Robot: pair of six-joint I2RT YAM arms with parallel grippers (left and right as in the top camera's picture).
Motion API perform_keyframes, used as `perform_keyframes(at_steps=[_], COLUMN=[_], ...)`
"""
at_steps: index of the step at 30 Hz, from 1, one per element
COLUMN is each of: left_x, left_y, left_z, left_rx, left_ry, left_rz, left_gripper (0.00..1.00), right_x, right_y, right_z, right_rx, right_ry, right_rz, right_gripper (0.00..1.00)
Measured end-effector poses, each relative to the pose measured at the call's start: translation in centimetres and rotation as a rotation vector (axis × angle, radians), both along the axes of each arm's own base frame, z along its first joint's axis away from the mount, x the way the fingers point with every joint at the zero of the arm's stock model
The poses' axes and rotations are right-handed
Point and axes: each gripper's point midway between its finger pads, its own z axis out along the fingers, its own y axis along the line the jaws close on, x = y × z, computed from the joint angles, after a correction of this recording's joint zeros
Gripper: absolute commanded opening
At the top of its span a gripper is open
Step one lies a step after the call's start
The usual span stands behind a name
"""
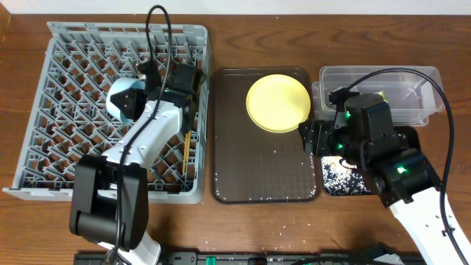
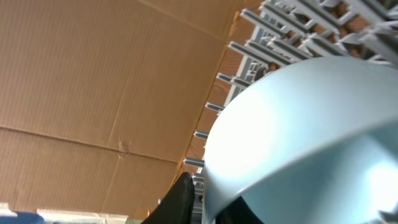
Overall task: Sort waste into correct bins and load items into the dishwasher
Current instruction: 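Move the left gripper from the rack to the yellow plate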
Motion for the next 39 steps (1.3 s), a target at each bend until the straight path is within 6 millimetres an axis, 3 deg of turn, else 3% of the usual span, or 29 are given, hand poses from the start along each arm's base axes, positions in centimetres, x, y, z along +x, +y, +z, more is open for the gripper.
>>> perform_keyframes(at_steps=[4, 8, 11, 16, 18, 21, 26, 27, 28, 30, 32, 36, 39], left_x=[-0.2, -0.6, -1.5, -3.0, -3.5, -3.0, -1.7, -1.7, -1.5, -0.8, -0.2, 0.1, 0.3], left_y=[-1.1, -2.4, -3.8, -5.1, -6.6, -11.0, -22.6, -24.0, -26.7, -29.4, -31.5, -32.8, -33.0], left_z=[-0.2, -0.8, -1.3, 1.1, 2.4, 2.1, 1.1, 0.6, -0.8, -2.9, -6.2, -11.8, -13.5], left_rx=[0.000, -0.019, -0.134, -0.388, -0.552, -0.822, -1.229, -1.263, -1.322, -1.378, -1.425, -1.473, -1.486], left_ry=[0.029, 0.075, 0.097, -0.013, -0.080, -0.101, -0.025, -0.003, 0.037, 0.062, 0.098, 0.156, 0.160], left_rz=[-0.030, -0.068, -0.106, -0.156, -0.211, -0.337, -0.622, -0.644, -0.675, -0.682, -0.642, -0.535, -0.495], left_gripper=[0.53, 0.57, 0.63, 0.66, 0.64, 0.60, 0.58, 0.58, 0.58, 0.63, 0.64, 0.63, 0.52], right_x=[0.0, 0.0, 0.0, 0.0, 0.0, 0.0, 0.0, 0.0, 0.0, 0.0, 0.0, 0.0, 0.0], right_y=[0.0, 0.0, 0.0, 0.0, 0.0, 0.0, 0.0, 0.0, 0.0, 0.0, 0.0, 0.0, 0.0], right_z=[0.0, 0.0, 0.0, 0.0, 0.0, 0.0, 0.0, 0.0, 0.0, 0.0, 0.0, 0.0, 0.0], right_rx=[0.000, 0.000, 0.000, 0.000, 0.000, 0.000, 0.000, 0.000, 0.000, 0.000, 0.000, -0.001, -0.001], right_ry=[0.000, 0.000, 0.001, 0.000, 0.000, 0.000, -0.001, -0.001, 0.000, 0.001, 0.000, 0.002, 0.002], right_rz=[0.000, 0.000, 0.000, 0.000, 0.000, 0.000, 0.000, 0.000, 0.000, 0.000, 0.000, 0.000, 0.000], right_gripper=[0.73, 0.73, 0.73, 0.73, 0.73, 0.73, 0.73, 0.73, 0.73, 0.73, 0.74, 0.74, 0.74])
